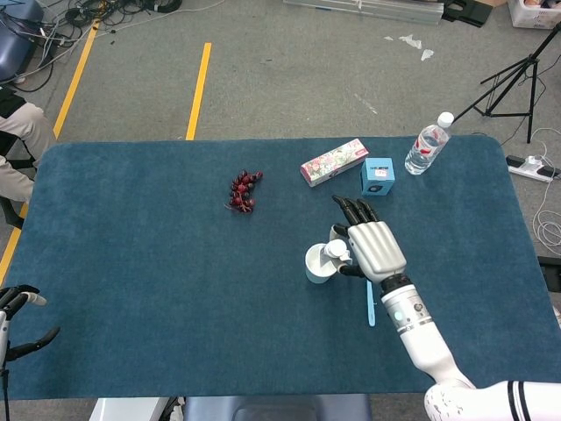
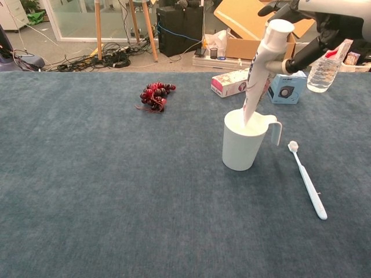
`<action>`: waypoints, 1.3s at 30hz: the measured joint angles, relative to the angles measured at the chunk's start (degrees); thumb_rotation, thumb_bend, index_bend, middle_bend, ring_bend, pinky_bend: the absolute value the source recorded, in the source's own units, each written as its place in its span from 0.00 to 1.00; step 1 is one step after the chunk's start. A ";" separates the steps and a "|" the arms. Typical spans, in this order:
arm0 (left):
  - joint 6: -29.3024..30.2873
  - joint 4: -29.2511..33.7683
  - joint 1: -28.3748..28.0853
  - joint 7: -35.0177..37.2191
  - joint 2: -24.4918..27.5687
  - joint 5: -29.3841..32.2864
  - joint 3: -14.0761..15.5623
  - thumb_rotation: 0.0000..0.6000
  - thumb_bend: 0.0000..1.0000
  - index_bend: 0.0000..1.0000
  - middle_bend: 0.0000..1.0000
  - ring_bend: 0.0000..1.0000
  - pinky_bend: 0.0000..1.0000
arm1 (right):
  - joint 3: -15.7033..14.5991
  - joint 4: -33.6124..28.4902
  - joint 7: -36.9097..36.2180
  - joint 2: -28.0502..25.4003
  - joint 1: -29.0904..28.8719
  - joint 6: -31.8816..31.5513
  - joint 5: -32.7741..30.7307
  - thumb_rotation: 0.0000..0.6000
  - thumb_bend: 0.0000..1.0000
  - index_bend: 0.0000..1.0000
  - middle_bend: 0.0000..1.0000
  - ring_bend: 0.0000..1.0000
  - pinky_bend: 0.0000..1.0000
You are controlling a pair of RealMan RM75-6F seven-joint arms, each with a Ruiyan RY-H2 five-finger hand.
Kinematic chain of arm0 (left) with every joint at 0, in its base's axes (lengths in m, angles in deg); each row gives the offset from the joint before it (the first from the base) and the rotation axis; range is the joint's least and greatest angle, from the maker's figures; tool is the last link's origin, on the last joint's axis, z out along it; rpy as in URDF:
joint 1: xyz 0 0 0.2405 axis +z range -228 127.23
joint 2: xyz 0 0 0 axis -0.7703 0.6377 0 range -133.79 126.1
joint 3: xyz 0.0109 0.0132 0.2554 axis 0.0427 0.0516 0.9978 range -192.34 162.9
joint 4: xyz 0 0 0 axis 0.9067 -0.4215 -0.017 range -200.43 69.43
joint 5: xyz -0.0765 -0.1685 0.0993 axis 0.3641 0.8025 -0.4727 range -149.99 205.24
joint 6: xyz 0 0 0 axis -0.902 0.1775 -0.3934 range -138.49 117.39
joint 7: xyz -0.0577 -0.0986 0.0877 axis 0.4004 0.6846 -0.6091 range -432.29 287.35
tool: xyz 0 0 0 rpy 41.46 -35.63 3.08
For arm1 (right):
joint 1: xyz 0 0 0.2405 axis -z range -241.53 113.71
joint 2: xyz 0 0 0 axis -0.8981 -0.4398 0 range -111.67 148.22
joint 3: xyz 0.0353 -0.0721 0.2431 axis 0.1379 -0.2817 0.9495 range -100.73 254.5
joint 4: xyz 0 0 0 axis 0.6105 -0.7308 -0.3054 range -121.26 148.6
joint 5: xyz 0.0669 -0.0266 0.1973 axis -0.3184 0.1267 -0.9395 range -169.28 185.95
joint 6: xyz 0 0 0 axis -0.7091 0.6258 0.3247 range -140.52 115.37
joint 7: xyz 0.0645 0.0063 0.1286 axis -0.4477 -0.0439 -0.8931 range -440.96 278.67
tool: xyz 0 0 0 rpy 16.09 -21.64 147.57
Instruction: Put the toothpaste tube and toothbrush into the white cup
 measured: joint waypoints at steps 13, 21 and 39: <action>0.10 0.01 0.08 0.05 0.06 -0.11 -0.03 1.00 0.03 0.47 0.36 0.31 0.38 | -0.99 1.09 -0.40 0.72 -0.54 0.07 -0.49 1.00 0.31 0.66 0.06 0.00 0.06; 0.01 -0.01 0.06 -0.11 0.03 -0.12 -0.03 1.00 0.03 0.47 0.37 0.31 0.38 | -1.31 2.61 -0.82 1.59 -1.02 0.62 -1.34 1.00 0.31 0.66 0.06 0.00 0.06; 0.27 0.05 0.24 0.61 0.39 -0.04 -0.19 1.00 0.03 0.47 0.36 0.31 0.38 | -2.27 9.59 -2.85 5.17 -2.46 4.14 -4.69 1.00 0.31 0.66 0.06 0.00 0.06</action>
